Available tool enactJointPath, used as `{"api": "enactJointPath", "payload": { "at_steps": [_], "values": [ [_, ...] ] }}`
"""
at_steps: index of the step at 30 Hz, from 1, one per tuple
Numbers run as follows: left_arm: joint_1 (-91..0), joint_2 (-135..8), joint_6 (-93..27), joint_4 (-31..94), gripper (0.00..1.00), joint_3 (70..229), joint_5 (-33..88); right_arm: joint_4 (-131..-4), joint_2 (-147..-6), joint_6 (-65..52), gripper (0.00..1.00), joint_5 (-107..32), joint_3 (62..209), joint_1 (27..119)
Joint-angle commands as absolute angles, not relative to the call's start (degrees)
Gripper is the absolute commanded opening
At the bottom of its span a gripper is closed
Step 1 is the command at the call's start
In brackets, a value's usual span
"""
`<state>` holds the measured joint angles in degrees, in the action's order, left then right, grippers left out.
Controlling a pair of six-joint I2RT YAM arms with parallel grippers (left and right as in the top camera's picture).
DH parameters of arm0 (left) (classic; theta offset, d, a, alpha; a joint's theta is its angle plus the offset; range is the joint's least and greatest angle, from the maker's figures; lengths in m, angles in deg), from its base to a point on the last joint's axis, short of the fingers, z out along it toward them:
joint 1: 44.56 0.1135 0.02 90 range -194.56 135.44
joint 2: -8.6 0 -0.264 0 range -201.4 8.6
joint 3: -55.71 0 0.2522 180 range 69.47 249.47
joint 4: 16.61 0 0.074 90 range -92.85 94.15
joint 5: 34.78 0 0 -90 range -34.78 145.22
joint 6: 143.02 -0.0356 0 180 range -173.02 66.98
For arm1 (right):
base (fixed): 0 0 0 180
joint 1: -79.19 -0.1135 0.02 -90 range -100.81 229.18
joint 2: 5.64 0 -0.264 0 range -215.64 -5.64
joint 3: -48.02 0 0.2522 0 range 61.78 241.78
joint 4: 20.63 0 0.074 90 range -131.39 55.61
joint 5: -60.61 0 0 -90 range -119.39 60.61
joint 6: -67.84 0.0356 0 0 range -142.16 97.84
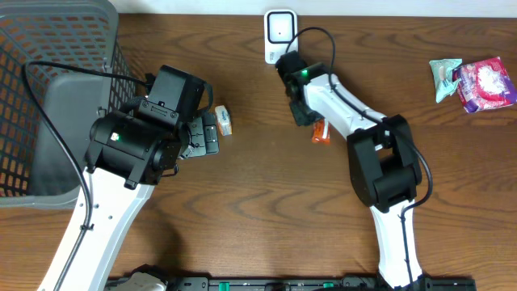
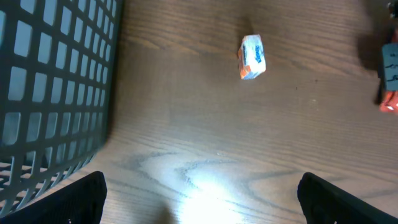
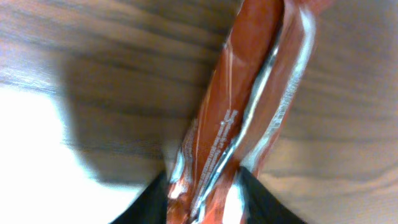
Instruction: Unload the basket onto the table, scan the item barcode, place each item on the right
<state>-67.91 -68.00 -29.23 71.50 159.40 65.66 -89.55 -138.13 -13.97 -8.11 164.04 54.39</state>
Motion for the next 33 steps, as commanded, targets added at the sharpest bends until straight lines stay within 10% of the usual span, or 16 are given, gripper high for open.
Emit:
{"api": "enactJointPath", "payload": {
  "at_steps": [1,8,19,33],
  "values": [
    [-67.7,-67.8,-29.1,71.5,0.98,159.7,65.8,-89.4,-142.2,-16.2,0.08,-17.8,161.7,57.1],
    [-67.7,-67.8,-29.1,71.5,0.98,159.7,65.8,-90.4,-142.1,-17.1,0.01,-35.0,162.8,61.6],
    [-67.7,-67.8,-29.1,71.5,0.98,159.7,65.8,-93.9,-142.0,-20.0,0.01,-98.5,169.8,74.4],
    [-67.7,-67.8,-29.1,71.5,0.98,159.7,65.8,-94.4,-141.9,-17.9,0.08,-80.0,162.2,77.4]
  ]
}}
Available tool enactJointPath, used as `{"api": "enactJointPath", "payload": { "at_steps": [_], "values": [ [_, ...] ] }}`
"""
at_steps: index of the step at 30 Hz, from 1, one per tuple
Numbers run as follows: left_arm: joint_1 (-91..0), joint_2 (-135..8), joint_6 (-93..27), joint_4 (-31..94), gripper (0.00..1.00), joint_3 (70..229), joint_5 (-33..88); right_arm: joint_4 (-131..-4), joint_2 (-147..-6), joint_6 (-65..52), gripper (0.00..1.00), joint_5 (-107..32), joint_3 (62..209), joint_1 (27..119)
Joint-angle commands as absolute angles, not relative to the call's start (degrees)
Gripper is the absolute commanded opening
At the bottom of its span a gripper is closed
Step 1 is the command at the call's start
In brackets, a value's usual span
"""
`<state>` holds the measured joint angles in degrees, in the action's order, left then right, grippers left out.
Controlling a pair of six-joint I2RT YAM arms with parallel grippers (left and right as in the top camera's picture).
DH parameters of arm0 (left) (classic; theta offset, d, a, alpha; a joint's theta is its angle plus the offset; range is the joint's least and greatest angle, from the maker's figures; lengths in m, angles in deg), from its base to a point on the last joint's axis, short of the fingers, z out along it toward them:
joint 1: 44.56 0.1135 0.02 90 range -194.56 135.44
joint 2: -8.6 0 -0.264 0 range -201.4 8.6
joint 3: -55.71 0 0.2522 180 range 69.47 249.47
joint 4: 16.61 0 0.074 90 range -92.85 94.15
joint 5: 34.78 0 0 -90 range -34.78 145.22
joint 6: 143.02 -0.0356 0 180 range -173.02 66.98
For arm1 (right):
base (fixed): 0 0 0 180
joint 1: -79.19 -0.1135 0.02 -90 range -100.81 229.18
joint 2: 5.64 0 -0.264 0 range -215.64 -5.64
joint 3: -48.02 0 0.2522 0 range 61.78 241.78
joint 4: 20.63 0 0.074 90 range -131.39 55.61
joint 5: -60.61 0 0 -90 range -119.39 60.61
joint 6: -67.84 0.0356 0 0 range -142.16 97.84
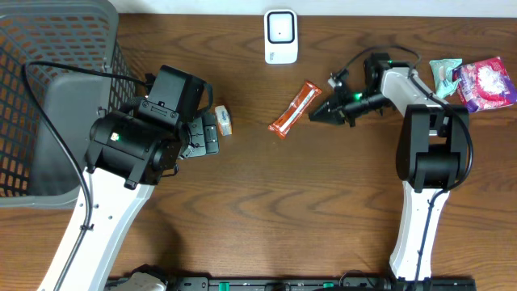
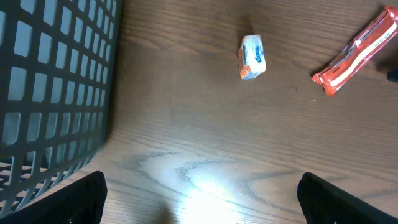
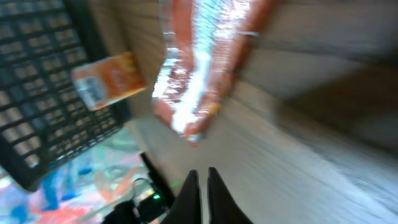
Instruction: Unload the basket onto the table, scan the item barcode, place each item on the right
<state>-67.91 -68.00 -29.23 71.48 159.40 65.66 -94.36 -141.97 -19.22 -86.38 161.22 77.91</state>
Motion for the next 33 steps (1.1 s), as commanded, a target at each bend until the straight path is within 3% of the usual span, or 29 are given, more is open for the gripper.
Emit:
{"api": "enactJointPath", "payload": {
  "at_steps": [1,6,9,10,11,14,20,23,28,31,33],
  "values": [
    [-67.7,-67.8,-29.1,71.5,0.98,159.7,65.8,-94.4,-141.9,-17.1,0.10,-79.1,162.9,77.1],
    [-67.7,-67.8,-29.1,71.5,0.98,159.7,65.8,-92.6,-141.6,-10.9,0.19,-77.3,166.6,75.3],
    [-67.7,-67.8,-29.1,71.5,0.98,159.7,65.8,-91.8,-141.6,-0.2,0.47,-66.8,168.7,73.5],
    [-67.7,-67.8,-29.1,71.5,0.98,159.7,65.8,-91.5,-141.6,1.2,0.67,-65.5,168.7,73.0],
    [-67.7,-67.8,-29.1,71.5,0.98,159.7,65.8,-91.3,-141.6,2.3,0.77,-64.6,168.7,72.4],
    [-67.7,-67.8,-29.1,71.5,0.98,159.7,65.8,-89.7,-141.6,6.4,0.78,-60.5,168.6,70.3],
    [-67.7,-67.8,-29.1,71.5,0.98,159.7,65.8,-87.3,-141.7,15.2,0.89,-53.6,168.1,65.9],
    [-67.7,-67.8,-29.1,71.5,0.98,159.7,65.8,-86.4,-141.7,23.0,0.86,-45.4,166.5,63.0],
    [-67.7,-67.8,-29.1,71.5,0.98,159.7,65.8,-81.1,-141.7,28.7,0.61,-42.7,161.8,60.7],
    [-67.7,-67.8,-29.1,71.5,0.98,159.7,65.8,-77.2,-141.7,29.9,0.21,-39.7,158.2,60.2],
    [-67.7,-67.8,-29.1,71.5,0.98,159.7,65.8,-77.0,-141.7,28.1,0.02,-37.2,157.7,60.2]
  ]
}}
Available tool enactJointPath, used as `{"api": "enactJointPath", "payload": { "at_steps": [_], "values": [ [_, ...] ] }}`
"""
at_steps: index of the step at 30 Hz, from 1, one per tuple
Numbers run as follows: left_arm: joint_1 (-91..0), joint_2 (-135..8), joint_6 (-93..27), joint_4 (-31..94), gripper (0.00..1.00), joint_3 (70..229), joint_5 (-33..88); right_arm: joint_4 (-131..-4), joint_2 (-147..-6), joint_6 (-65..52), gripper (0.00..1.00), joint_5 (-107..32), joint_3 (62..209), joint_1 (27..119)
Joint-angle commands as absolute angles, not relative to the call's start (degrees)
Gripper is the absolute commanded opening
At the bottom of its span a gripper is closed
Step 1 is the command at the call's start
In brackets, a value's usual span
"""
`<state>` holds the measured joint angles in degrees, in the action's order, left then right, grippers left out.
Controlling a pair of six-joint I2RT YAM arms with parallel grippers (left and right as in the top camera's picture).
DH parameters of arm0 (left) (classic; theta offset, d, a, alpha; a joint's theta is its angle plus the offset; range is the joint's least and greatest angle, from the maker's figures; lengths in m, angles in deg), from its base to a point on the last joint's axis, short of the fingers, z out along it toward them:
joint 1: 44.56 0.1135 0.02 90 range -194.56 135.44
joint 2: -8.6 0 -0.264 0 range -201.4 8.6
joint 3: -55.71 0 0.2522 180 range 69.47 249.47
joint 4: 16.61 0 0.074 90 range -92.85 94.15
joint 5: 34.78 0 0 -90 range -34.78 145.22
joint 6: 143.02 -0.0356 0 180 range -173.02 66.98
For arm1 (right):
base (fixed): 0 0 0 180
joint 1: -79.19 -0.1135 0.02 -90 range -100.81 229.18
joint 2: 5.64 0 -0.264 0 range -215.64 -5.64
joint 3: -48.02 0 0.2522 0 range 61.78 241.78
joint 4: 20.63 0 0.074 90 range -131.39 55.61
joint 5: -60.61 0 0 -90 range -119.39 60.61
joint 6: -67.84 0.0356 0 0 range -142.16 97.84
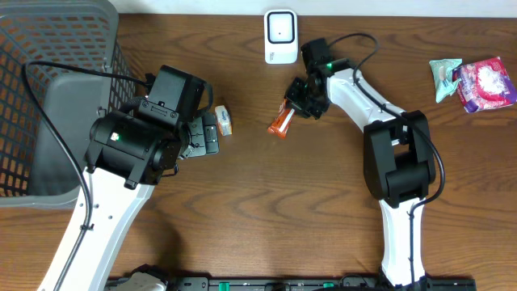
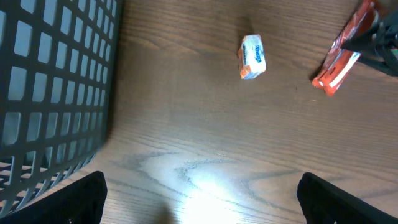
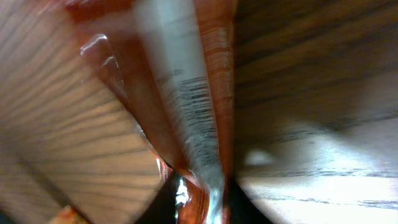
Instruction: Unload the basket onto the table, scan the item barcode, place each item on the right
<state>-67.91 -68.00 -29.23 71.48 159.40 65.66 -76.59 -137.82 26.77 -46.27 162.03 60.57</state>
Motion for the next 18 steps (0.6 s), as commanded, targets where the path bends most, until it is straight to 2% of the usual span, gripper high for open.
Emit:
{"api": "enactJointPath", "payload": {
  "at_steps": [1,12,14,18],
  "values": [
    [-67.7,-67.8,-29.1,71.5,0.98,159.7,65.8,-77.2,-141.7,26.6,0.01,-36.9,157.7,60.2],
    [-67.7,-67.8,-29.1,71.5,0.98,159.7,65.8,-79.9,-133.5,9.3,0.01,-48.5,163.0,63.9],
    [-67.7,-67.8,-29.1,71.5,0.98,159.7,65.8,-81.1,-130.6,5.9,0.01,-44.2,163.0,64.0],
    [-67.7,-67.8,-29.1,71.5,0.98,159.7,65.8,-88.4,-126.6,5.8,0.01,-18.1,163.0,63.0]
  ]
}}
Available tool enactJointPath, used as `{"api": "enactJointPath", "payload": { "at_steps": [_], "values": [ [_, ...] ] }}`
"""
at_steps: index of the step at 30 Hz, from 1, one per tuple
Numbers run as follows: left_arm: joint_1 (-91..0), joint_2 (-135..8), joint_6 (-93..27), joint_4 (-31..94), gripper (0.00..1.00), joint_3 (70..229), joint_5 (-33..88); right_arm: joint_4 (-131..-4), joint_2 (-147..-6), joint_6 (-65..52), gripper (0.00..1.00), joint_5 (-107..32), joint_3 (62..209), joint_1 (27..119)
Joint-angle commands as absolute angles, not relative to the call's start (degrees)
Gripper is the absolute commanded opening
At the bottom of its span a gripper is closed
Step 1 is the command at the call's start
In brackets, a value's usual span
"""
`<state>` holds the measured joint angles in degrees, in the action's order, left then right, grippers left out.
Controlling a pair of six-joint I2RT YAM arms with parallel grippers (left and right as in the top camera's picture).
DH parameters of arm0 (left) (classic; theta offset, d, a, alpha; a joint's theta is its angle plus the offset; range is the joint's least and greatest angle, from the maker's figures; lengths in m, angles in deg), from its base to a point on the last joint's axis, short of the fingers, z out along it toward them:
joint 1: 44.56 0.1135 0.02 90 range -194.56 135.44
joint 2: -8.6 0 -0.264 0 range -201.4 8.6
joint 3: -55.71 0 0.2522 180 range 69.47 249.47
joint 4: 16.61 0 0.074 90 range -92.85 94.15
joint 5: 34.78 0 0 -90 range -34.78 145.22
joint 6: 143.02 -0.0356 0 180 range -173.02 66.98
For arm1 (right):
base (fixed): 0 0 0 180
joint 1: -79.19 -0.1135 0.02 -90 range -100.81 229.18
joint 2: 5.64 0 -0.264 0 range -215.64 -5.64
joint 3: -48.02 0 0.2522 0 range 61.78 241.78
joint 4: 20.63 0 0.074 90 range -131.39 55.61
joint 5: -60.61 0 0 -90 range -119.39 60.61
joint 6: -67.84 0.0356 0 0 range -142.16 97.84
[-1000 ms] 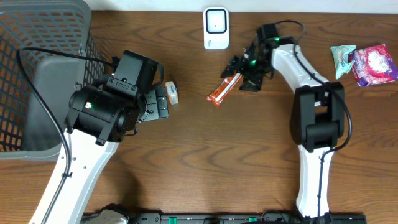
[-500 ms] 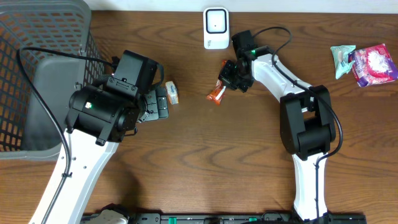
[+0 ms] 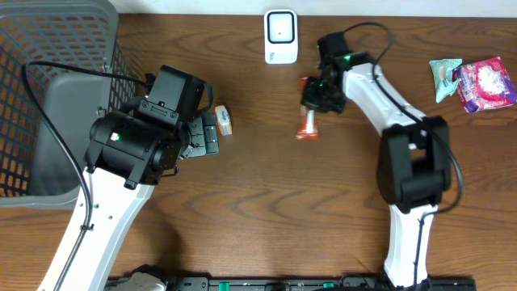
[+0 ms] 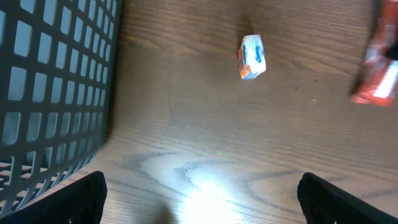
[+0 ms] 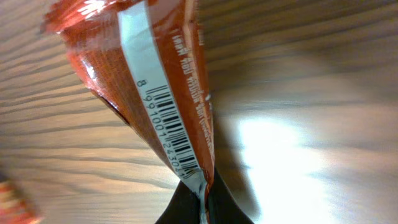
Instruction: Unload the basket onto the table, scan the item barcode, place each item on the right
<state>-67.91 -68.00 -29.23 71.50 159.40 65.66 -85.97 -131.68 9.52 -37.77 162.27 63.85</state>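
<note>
A white scanner [image 3: 280,34] stands at the table's back edge. To its right and a little nearer, my right gripper [image 3: 317,95] is shut on one end of an orange-red snack wrapper [image 3: 308,113], whose free end points toward the front. In the right wrist view the wrapper [image 5: 149,93] shows a white strip with a barcode [image 5: 169,121], pinched in my right gripper [image 5: 205,194]. The wrapper is a blur [image 4: 376,78] at the right edge of the left wrist view. My left gripper [image 4: 202,199] hangs open over bare wood, far left of it.
A dark mesh basket [image 3: 48,48] fills the back left. A small white, blue and orange packet [image 3: 223,119] lies just right of the left gripper. A teal packet [image 3: 444,77] and a pink one [image 3: 487,83] lie at the far right.
The right gripper has moved a little to the right. The wrapper, which slanted down-left of the scanner, now hangs straight toward the front, and its barcode faces the wrist camera. The left arm is still.
First the right gripper held the wrapper just below the scanner. Then the arm was out to the right, the wrapper stretching left from its fingertips. Then it was back by the scanner with the wrapper slanted, and now the wrapper hangs right of the scanner.
</note>
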Motion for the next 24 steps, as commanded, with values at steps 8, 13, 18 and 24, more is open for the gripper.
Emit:
{"api": "enactJointPath", "payload": {
  "at_steps": [8,13,18,24],
  "values": [
    [-67.7,-67.8,-29.1,71.5,0.98,159.7,65.7,-102.0,-129.0,13.0,0.01,24.2,162.9,59.2],
    [-67.7,-67.8,-29.1,71.5,0.98,159.7,65.8,-101.7,-134.7,13.0,0.01,24.1,162.9,58.7],
    [-67.7,-67.8,-29.1,71.5,0.98,159.7,65.8,-102.0,-140.0,13.0,0.01,21.3,162.9,56.6],
    [-67.7,-67.8,-29.1,71.5,0.98,159.7,65.8,-102.2,-140.2,10.4,0.58,13.6,165.3,49.1]
  ]
}}
